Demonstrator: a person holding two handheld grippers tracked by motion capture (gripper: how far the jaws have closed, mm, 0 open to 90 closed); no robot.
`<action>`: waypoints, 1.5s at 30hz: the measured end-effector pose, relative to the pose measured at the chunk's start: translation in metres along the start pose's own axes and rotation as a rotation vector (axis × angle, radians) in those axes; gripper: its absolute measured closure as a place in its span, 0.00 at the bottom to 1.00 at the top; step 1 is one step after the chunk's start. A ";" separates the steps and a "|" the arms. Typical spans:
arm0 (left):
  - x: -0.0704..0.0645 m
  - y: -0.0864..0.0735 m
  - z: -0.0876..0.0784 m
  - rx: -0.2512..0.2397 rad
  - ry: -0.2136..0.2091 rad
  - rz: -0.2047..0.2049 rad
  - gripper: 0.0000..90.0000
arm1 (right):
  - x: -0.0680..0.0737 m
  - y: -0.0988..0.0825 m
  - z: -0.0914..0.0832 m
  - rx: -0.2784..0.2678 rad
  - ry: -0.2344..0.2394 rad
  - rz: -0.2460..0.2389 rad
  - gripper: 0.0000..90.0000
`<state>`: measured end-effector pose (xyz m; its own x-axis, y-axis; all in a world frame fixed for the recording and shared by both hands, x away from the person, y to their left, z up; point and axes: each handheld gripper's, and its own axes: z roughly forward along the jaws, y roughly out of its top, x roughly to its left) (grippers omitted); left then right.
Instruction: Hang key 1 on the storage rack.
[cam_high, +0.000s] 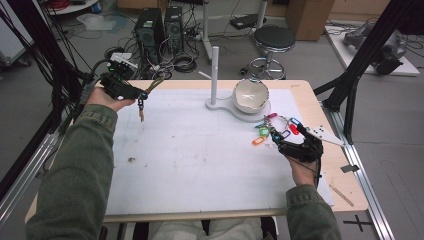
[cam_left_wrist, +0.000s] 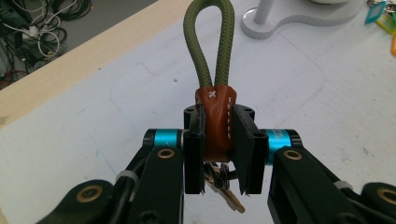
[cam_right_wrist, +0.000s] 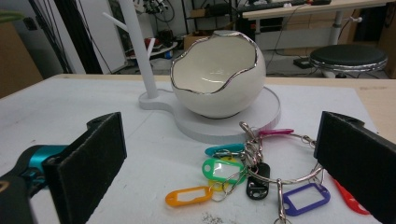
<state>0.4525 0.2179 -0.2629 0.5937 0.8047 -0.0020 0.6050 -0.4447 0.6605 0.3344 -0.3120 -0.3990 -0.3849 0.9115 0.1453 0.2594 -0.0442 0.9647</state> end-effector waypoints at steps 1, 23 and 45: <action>0.000 0.002 0.000 -0.001 0.000 -0.001 0.83 | 0.000 0.000 0.000 -0.001 0.000 0.002 0.01; 0.001 0.038 0.011 -0.027 -0.009 0.016 0.83 | 0.000 0.000 0.000 0.001 0.002 0.002 0.01; -0.011 0.060 0.043 -0.060 -0.043 0.022 0.83 | 0.000 0.000 -0.002 0.001 0.007 0.011 0.01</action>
<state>0.5048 0.1657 -0.2556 0.6291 0.7771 -0.0183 0.5594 -0.4363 0.7048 0.3328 -0.3125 -0.3990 -0.3879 0.9082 0.1575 0.2647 -0.0539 0.9628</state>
